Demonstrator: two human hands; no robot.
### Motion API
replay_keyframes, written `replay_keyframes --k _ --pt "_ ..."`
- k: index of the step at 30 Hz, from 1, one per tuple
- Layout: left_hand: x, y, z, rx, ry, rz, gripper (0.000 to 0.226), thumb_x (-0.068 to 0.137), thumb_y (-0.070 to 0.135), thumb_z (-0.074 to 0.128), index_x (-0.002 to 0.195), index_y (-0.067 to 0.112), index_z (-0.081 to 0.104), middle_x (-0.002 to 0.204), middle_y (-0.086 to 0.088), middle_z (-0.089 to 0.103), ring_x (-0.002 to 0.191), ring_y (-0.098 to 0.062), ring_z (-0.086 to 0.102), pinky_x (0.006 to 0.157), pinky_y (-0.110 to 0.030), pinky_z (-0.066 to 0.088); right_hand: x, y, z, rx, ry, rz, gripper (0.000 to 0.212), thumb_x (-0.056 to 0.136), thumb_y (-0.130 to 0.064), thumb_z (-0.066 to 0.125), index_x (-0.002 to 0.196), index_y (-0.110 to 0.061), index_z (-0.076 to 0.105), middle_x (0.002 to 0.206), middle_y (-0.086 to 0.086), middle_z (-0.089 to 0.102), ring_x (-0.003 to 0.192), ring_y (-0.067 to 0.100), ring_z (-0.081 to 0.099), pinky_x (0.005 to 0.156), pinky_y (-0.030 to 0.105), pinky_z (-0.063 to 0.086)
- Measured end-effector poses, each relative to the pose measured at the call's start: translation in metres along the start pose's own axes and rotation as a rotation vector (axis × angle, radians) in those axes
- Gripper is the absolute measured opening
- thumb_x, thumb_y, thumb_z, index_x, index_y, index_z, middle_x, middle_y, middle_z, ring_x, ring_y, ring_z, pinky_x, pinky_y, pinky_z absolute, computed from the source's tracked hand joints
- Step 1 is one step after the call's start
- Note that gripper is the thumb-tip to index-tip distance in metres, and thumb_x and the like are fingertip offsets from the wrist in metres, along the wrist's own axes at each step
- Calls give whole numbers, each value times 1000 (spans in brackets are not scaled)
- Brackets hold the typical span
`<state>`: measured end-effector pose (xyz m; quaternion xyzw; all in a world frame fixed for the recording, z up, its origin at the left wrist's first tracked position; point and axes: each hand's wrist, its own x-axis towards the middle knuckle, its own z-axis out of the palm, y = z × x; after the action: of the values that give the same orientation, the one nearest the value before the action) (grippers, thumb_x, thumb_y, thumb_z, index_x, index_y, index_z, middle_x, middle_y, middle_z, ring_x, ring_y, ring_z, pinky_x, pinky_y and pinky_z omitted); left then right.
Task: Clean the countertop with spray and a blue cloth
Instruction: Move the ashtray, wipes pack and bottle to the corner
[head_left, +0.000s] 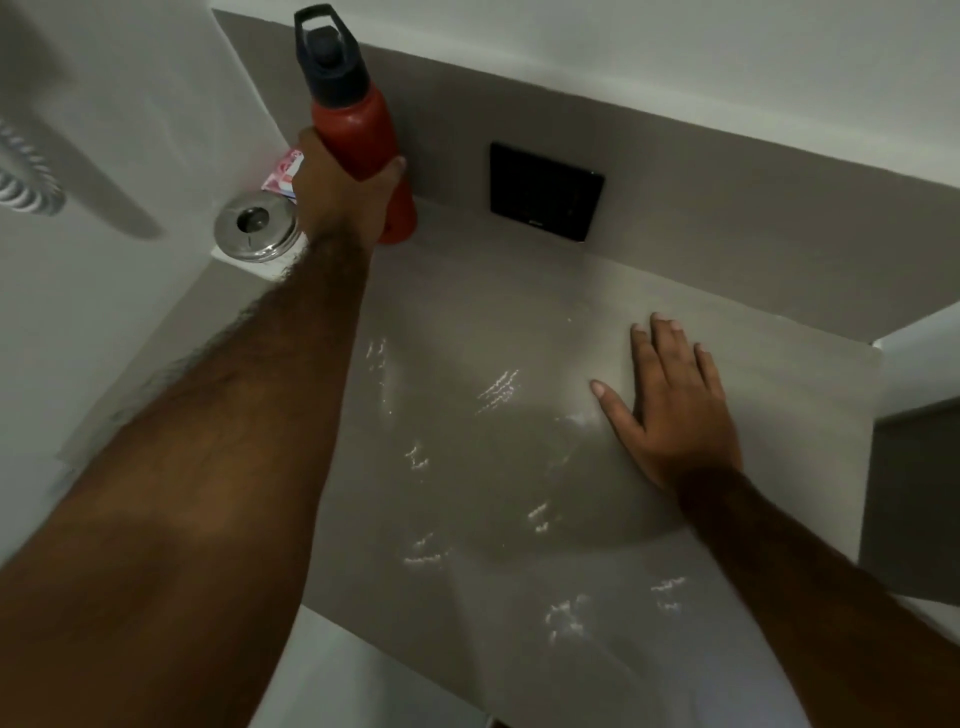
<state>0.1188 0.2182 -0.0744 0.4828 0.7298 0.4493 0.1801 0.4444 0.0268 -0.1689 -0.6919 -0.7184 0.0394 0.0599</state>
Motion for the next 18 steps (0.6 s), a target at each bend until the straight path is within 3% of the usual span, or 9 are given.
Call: replay_keyframes --k 6,8,10,11,15,18 --pt "-10 -11 7 -36 6 -4 81 75 53 81 140 19 46 137 3 59 123 -14 57 110 -36 46 0 1 1 7 11 -5 83 102 -70 23 164 -14 22 172 10 18 160 23 14 130 47 15" --pt "-29 -17 7 -51 5 -46 80 75 63 76 137 21 50 135 7 60 119 -7 58 104 -25 48 -1 1 2 22 11 -10 83 102 -70 23 164 -14 22 172 10 18 160 23 15 130 47 14" --pt "-61 -23 9 -40 22 -36 76 74 72 68 132 23 57 123 13 63 104 7 56 88 -4 41 -2 1 2 31 8 -4 84 102 -72 21 164 -14 21 173 9 16 161 23 13 130 47 13" --pt "-81 -25 10 -17 14 -12 75 75 74 65 130 23 59 121 13 62 102 9 55 85 -1 37 -3 1 2 35 -2 1 86 102 -73 18 164 -15 19 173 9 15 161 22 11 131 47 12" --pt "-162 -23 21 176 -202 133 87 85 69 60 148 11 43 150 -9 47 138 -21 43 114 -29 35 0 0 -10 50 -106 -10 90 99 -78 13 166 -17 11 175 8 3 162 22 1 131 46 5" --pt "-210 -2 24 316 -364 282 90 89 66 57 154 8 34 161 -15 33 150 -28 28 122 -35 23 -15 8 -26 90 -162 -66 88 100 -73 24 166 -17 9 175 7 -2 162 21 -4 131 43 0"
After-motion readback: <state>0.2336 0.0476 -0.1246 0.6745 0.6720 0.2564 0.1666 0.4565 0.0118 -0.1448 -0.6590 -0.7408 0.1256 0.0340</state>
